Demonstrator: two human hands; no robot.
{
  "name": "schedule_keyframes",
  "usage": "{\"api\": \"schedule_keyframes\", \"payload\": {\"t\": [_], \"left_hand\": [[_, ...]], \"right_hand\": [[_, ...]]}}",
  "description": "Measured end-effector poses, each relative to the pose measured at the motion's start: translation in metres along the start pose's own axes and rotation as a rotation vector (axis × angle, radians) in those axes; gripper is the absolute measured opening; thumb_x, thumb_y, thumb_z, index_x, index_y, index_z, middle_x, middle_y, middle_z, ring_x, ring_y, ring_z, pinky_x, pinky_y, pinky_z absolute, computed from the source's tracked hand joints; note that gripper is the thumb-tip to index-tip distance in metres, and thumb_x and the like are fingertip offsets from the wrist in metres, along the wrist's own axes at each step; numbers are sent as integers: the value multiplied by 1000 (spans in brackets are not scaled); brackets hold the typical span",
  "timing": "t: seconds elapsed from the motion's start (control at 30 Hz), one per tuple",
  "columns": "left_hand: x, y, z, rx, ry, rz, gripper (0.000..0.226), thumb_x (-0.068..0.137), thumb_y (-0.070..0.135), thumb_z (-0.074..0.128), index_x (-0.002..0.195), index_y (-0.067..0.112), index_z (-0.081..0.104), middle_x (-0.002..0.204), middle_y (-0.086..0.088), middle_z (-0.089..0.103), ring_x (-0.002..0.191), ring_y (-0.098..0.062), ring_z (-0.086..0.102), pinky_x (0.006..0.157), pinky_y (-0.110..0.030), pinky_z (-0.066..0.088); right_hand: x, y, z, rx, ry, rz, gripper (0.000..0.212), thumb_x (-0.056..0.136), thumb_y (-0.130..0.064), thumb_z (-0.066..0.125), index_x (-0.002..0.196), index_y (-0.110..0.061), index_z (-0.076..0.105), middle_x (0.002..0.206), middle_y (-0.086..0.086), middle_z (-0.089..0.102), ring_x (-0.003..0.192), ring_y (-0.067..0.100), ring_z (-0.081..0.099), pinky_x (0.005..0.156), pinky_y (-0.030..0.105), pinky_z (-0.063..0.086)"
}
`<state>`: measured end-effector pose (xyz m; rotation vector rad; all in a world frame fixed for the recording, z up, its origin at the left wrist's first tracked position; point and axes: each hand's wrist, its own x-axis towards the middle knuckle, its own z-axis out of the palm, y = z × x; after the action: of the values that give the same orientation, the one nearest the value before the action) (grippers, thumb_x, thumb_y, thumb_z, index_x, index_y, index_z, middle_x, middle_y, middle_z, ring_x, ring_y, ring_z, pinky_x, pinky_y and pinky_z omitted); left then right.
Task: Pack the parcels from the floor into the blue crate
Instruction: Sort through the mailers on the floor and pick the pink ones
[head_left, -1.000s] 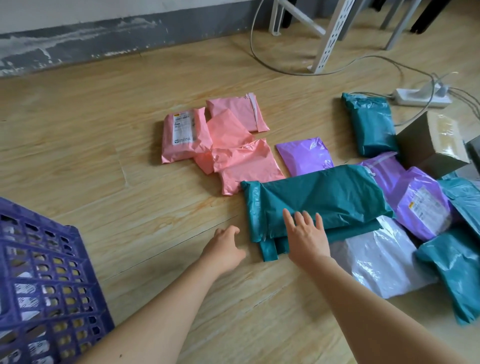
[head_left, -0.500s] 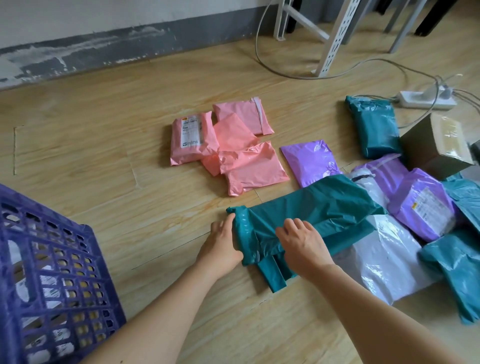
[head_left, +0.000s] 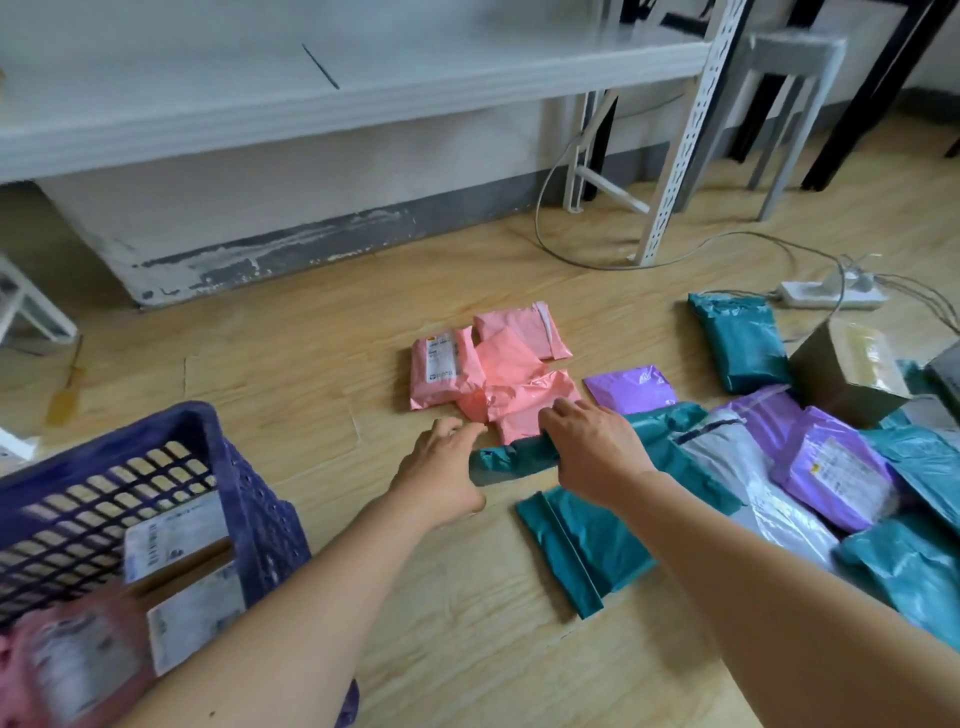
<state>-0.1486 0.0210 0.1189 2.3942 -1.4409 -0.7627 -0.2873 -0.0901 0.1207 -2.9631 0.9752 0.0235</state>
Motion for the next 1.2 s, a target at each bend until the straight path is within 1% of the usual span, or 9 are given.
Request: {"api": "schedule_keyframes", "payload": {"t": [0.17, 0.33, 0.4, 0.5, 0.63, 0.77, 1.0, 1.13, 1.2], "left_hand": [[-49, 10, -45, -190, 174, -49, 47, 75, 22, 67, 119, 31, 56, 116, 3, 62, 105, -23, 59, 89, -35, 50], [-98, -1, -70, -412, 216, -71, 19, 81, 22, 70, 98, 26, 64, 88, 9, 63, 88, -16, 58, 66, -23, 41], [-110, -7, -78, -454, 184, -75, 12, 82, 19, 70, 88, 26, 63, 83, 9, 61, 85, -15, 57, 65, -22, 40], [-121, -16, -90, -480, 194, -89, 5, 85, 20, 67, 88, 24, 64, 87, 4, 65, 86, -19, 58, 73, -29, 43], [-130, -30, -105, -593, 344, -137, 20, 89, 22, 62, 109, 16, 64, 98, -2, 64, 90, -22, 57, 75, -27, 40], [-141, -45, -122, -773, 492, -262, 13, 95, 26, 53, 99, 14, 51, 84, -3, 52, 82, -22, 48, 65, -28, 34], [-158, -95, -139, -944, 627, -411, 14, 94, 25, 56, 97, 11, 54, 96, -10, 59, 89, -28, 59, 79, -34, 47], [-177, -127, -148, -1020, 683, -497, 19, 93, 24, 57, 100, 6, 56, 84, -8, 60, 66, -21, 56, 56, -27, 42], [-188, -144, -152, -1064, 711, -540, 23, 91, 21, 58, 101, 1, 61, 78, -10, 61, 66, -25, 58, 58, -28, 43]], "right_hand": [[-10, -38, -62, 104, 125, 66, 23, 87, -9, 49, 110, -12, 54, 110, 4, 56, 101, 26, 55, 68, 29, 31], [-34, -80, -86, 260, 229, 164, 32, 82, -7, 49, 111, -15, 62, 106, 5, 62, 99, 27, 56, 83, 34, 40], [-41, -95, -92, 270, 236, 140, 34, 81, -5, 48, 110, -16, 62, 105, 4, 64, 97, 26, 56, 85, 33, 39], [-42, -110, -99, 335, 272, 146, 35, 79, -2, 47, 107, -18, 63, 101, 5, 66, 89, 26, 56, 72, 31, 41], [-33, -130, -106, 486, 335, 213, 56, 75, 4, 45, 122, -23, 59, 120, 4, 61, 105, 27, 56, 79, 31, 46], [-26, -148, -98, 571, 326, 324, 58, 77, 3, 45, 131, -18, 50, 131, 8, 52, 118, 30, 47, 95, 35, 40], [-6, -193, -80, 563, 208, 371, 55, 83, -6, 45, 137, -15, 41, 136, 15, 45, 123, 35, 42, 103, 37, 32], [3, -228, -69, 587, 120, 282, 54, 85, -10, 44, 139, -17, 38, 137, 15, 43, 125, 35, 40, 103, 39, 32], [6, -243, -68, 576, 98, 230, 51, 87, -12, 43, 137, -17, 38, 136, 13, 43, 124, 35, 40, 101, 39, 33]]}}
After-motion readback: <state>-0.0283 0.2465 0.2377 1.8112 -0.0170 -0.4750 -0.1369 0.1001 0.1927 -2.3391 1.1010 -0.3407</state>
